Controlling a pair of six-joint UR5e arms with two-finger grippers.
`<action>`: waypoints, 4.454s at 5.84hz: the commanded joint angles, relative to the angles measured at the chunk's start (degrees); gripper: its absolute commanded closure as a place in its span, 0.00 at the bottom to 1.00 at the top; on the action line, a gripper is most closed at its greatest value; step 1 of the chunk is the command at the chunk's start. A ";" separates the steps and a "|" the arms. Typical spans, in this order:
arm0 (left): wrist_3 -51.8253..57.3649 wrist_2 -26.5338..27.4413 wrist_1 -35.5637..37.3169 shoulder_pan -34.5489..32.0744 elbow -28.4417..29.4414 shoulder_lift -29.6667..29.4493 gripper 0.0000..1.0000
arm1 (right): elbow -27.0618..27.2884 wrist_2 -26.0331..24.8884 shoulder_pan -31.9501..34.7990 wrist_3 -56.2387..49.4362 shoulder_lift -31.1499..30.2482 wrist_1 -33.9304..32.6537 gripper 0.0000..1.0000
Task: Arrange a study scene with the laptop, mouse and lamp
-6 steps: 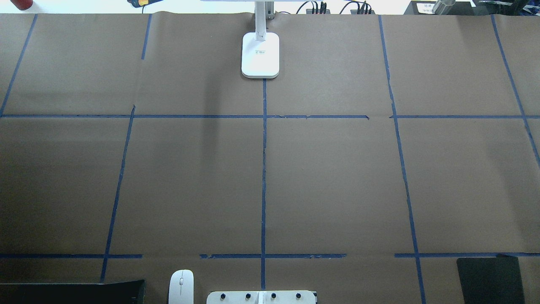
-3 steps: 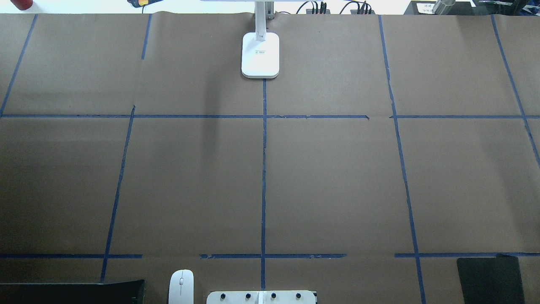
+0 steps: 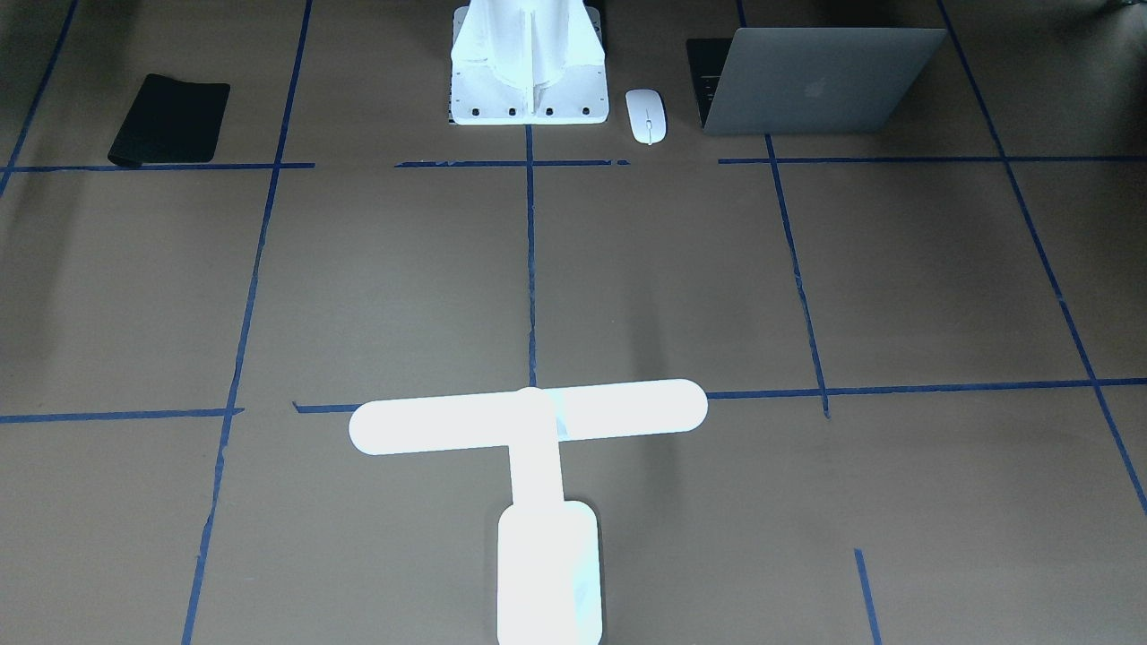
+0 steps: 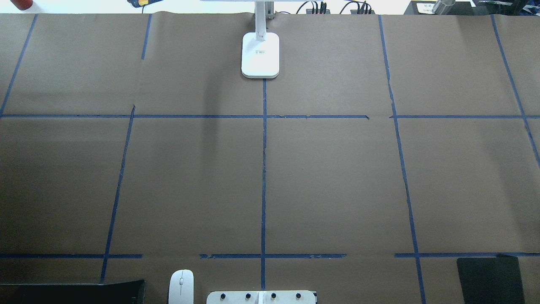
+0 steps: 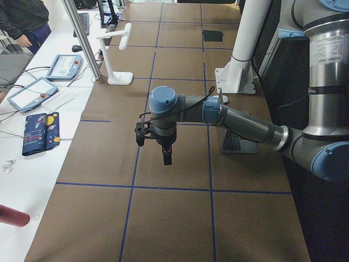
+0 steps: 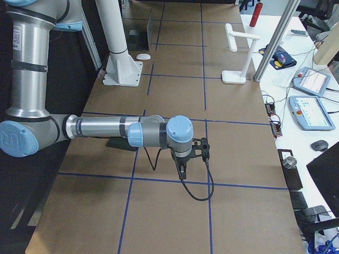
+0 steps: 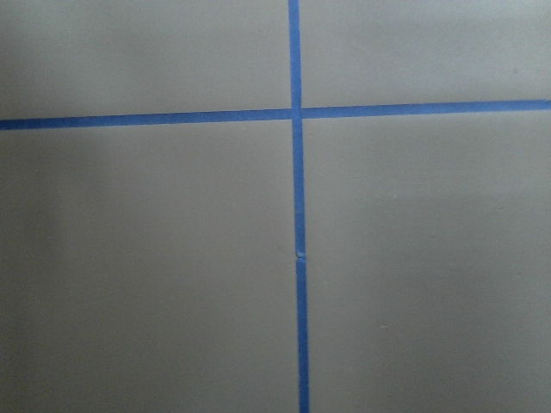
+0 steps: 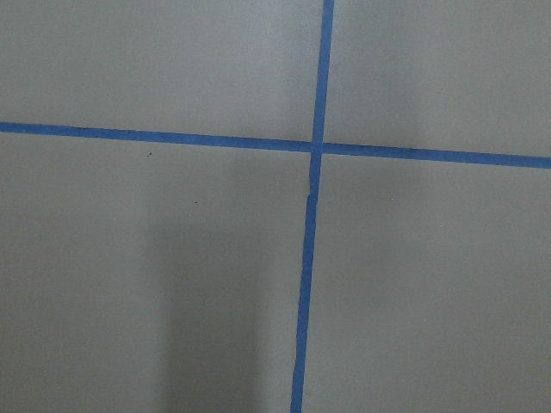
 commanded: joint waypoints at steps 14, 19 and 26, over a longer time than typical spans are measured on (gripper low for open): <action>-105.70 24.81 -5.74 55.09 -32.70 5.63 0.00 | 0.22 1.90 0.09 0.14 -0.13 -0.07 0.00; -140.21 36.73 2.32 78.91 -35.42 5.81 0.00 | 0.49 1.90 0.96 0.06 -0.04 -0.07 0.00; -147.48 39.74 7.98 85.87 -30.16 2.83 0.00 | 0.57 1.90 1.67 0.06 -0.04 -0.07 0.00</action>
